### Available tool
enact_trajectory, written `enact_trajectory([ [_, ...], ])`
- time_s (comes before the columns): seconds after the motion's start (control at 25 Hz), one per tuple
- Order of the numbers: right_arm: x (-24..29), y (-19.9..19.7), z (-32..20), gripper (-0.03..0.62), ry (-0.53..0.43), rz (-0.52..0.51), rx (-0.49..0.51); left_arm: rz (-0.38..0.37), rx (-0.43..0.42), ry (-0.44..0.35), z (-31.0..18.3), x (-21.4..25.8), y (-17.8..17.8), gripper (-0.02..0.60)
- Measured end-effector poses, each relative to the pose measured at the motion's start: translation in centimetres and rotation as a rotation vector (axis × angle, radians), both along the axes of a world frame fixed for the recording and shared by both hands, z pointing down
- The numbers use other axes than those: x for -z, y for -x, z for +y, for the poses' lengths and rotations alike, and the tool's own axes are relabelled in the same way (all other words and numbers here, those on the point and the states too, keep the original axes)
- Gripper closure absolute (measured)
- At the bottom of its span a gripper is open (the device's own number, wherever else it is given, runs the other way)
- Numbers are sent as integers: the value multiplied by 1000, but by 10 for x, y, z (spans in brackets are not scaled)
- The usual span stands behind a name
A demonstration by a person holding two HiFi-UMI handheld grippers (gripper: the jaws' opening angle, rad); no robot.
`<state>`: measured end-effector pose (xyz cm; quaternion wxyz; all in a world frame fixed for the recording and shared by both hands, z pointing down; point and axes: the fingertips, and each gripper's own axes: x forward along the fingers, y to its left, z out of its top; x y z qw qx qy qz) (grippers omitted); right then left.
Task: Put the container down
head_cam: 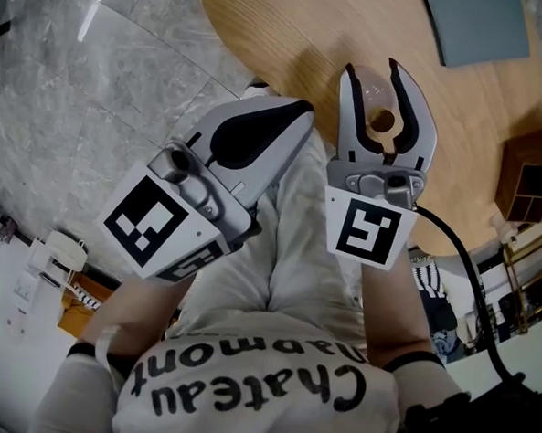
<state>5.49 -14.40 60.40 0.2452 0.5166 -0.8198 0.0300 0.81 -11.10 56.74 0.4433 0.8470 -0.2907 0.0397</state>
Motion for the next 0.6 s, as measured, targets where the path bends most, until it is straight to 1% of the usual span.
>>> enact_trajectory([
  [0.08, 15, 3, 0, 464, -9, -13, 6, -7, -1, -13, 2, 14, 2, 568],
  [0.28, 40, 8, 1, 459, -22, -52, 25, -63, -8, -55, 3, 33, 7, 568],
  [0.4, 61, 10, 5, 459, -33, -68, 27, -79, -5, -82, 2, 52, 10, 568],
  [0.48, 80, 12, 6, 459, -48, -73, 34, -83, 9, -112, -3, 73, 13, 568],
  [0.6, 111, 13, 3, 459, -74, -82, 35, -82, 24, -179, -12, 108, 15, 568],
])
